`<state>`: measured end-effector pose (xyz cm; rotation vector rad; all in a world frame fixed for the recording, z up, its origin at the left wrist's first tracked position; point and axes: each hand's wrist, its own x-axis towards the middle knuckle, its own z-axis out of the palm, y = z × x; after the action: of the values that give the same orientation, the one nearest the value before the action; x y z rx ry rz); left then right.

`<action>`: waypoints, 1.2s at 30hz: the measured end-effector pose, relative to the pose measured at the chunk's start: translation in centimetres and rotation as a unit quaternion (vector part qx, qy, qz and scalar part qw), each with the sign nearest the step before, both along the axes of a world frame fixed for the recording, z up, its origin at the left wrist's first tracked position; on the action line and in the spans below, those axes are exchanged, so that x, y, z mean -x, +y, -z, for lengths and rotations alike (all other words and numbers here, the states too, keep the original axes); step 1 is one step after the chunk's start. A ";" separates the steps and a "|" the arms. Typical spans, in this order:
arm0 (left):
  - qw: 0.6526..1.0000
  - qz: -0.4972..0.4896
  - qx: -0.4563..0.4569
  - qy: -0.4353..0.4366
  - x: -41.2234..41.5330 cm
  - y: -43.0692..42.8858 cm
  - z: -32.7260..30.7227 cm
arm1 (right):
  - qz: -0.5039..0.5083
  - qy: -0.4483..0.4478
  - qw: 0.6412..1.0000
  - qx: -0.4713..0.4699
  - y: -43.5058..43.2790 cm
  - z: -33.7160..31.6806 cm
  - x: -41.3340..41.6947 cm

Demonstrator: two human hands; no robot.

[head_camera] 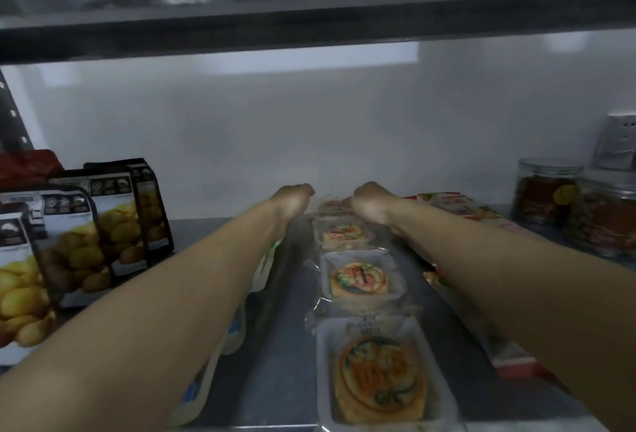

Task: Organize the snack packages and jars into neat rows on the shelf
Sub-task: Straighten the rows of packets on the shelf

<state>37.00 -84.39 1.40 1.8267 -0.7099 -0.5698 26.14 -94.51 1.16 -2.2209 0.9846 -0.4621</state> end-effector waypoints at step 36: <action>0.968 0.071 0.135 0.201 1.1 20.4 2.6 | 0.035 -0.152 0.945 -0.288 20.7 1.2 -3.6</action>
<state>35.93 -63.99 -1.21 1.3598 -0.6096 -0.8641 29.78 -73.84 -0.05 -1.5436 0.8942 -0.4601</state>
